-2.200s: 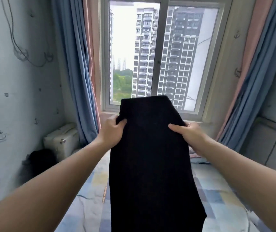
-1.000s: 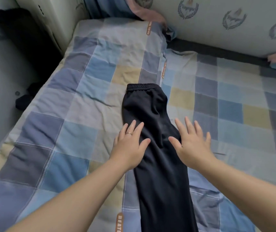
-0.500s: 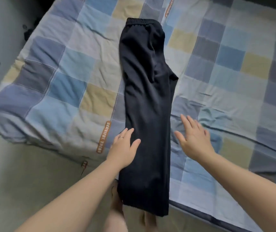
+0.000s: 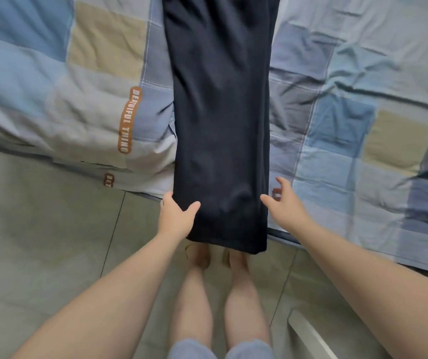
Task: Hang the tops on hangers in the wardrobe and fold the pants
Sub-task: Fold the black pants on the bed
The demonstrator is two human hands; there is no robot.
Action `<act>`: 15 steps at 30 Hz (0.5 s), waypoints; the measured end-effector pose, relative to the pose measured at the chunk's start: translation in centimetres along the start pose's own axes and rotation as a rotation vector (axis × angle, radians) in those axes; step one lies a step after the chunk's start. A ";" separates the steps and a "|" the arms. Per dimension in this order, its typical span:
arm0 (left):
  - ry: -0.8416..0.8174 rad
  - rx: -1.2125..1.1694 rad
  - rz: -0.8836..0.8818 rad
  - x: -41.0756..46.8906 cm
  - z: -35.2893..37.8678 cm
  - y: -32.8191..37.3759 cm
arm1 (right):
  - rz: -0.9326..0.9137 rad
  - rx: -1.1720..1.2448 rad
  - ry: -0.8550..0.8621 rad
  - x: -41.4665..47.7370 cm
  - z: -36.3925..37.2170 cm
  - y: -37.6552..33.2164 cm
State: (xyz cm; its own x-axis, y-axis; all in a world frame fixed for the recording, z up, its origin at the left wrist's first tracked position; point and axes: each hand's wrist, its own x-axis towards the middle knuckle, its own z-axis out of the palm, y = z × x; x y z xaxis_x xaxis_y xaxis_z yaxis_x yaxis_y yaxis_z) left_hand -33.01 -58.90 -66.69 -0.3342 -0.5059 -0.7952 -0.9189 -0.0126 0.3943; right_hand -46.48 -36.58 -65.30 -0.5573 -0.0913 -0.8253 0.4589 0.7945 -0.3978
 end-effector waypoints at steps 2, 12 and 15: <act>-0.030 0.018 -0.037 0.6 0.4 -0.7 | 0.061 0.122 -0.018 0.8 0.8 0.7; -0.203 -0.083 -0.179 1.3 -1.0 0.1 | 0.199 0.317 -0.296 0.5 1.8 0.9; -0.247 -0.117 -0.247 -0.9 -2.2 0.6 | 0.209 0.277 -0.288 -2.1 1.1 0.6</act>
State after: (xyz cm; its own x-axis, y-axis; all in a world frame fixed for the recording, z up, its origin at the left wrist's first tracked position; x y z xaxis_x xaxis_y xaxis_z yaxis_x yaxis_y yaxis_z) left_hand -32.82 -60.33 -64.75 -0.1589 -0.2523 -0.9545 -0.9527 -0.2145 0.2153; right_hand -44.27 -36.59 -64.28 -0.2353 -0.1404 -0.9617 0.7312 0.6263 -0.2703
